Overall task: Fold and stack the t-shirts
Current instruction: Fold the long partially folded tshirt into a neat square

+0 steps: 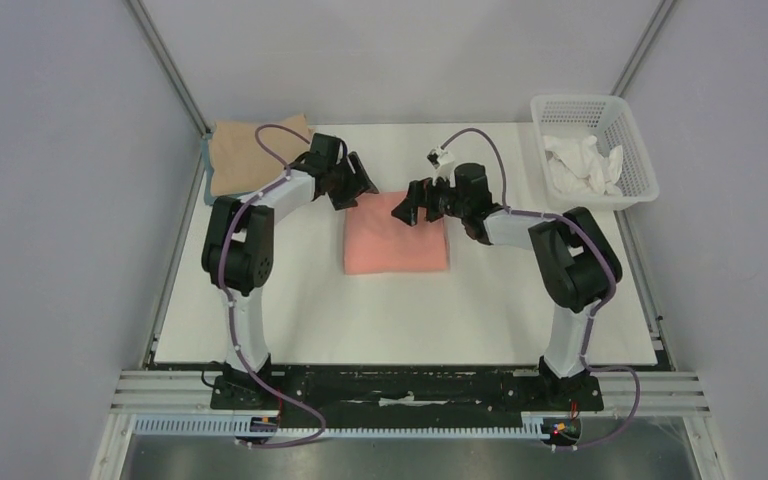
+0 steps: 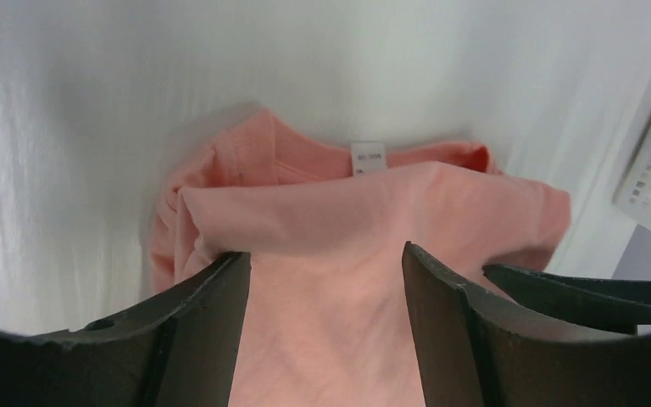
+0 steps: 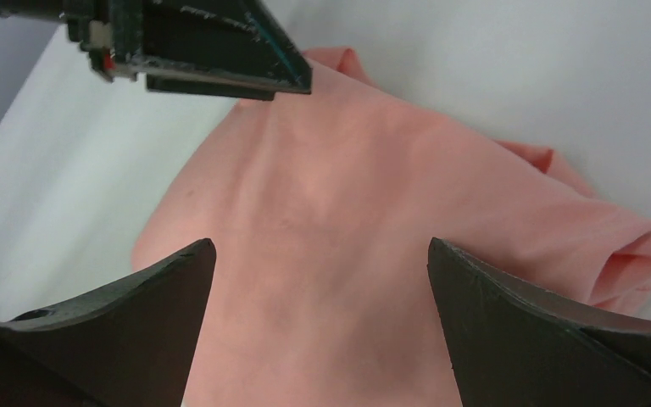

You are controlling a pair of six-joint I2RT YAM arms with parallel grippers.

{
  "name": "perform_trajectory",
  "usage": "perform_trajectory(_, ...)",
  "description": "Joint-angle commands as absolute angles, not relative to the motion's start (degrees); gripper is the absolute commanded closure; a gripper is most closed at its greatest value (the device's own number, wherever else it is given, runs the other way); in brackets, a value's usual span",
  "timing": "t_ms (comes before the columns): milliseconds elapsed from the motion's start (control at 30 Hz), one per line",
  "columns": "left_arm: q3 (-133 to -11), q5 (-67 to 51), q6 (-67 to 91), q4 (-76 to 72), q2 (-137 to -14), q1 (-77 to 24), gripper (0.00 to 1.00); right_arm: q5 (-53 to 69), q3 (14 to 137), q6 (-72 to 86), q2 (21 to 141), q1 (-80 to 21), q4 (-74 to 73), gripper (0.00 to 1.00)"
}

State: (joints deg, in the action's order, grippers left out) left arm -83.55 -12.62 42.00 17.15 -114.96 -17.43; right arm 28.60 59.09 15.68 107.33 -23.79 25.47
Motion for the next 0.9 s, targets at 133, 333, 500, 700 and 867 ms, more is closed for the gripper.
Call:
perform_trajectory(133,-94.33,-9.35,38.34,24.24,-127.42,-17.40,0.31,13.24,67.75,15.58,120.23,-22.19,24.60,0.02)
perform_trajectory(333,-86.82,-10.26,38.86,21.87,-125.82,-17.40,0.33,15.51,58.83,22.55,120.82,-20.36,29.78,0.02)
perform_trajectory(500,-87.47,-10.17,37.75,22.63,-122.30,-17.40,0.29,18.17,61.89,19.08,117.41,-20.30,21.98,0.02)
perform_trajectory(700,-90.29,-8.66,34.99,27.14,-115.12,-17.49,0.20,13.01,60.53,14.69,104.50,-20.31,15.54,0.02)
perform_trajectory(867,-79.39,-9.86,33.64,24.91,-106.85,-17.49,0.18,7.55,51.01,13.19,93.36,-20.78,13.11,0.02)
